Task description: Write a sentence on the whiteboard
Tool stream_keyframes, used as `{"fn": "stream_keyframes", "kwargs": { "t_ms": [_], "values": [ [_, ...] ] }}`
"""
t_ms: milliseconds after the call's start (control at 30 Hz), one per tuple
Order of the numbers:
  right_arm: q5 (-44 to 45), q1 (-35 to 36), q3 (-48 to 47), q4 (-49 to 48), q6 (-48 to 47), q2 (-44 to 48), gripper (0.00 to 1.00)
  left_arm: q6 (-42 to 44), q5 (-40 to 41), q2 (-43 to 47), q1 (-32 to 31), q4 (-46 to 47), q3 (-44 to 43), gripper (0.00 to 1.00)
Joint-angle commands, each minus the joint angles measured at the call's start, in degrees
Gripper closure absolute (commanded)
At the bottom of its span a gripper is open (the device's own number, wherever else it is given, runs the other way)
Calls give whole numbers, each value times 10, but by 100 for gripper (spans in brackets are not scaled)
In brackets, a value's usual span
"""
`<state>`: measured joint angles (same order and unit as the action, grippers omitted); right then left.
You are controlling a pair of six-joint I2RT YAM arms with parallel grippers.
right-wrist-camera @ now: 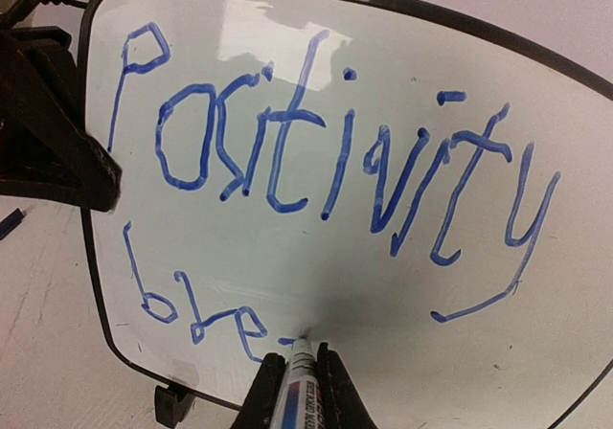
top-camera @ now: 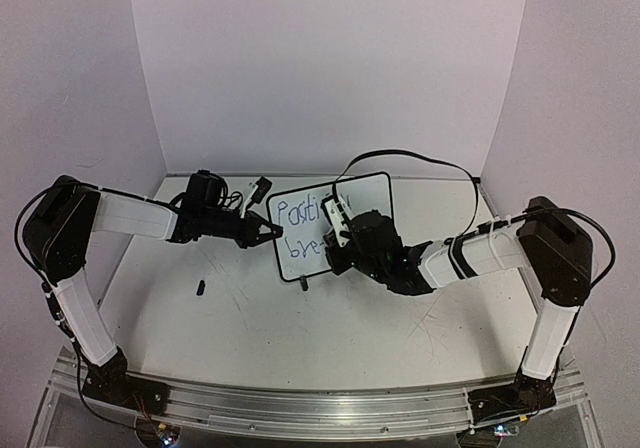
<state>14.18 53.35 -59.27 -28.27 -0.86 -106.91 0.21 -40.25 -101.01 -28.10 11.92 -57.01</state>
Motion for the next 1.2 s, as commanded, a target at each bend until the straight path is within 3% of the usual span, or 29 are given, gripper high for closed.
{"fn": "stream_keyframes", "kwargs": {
  "t_ms": [0,1167],
  "values": [
    [30,-4,-11,-33,-8,26,100,48,145,-18,15,-35,-13,100],
    [5,9,-16,-13,30,-14,100,48,147,-15,15,-36,-10,100]
  ]
}}
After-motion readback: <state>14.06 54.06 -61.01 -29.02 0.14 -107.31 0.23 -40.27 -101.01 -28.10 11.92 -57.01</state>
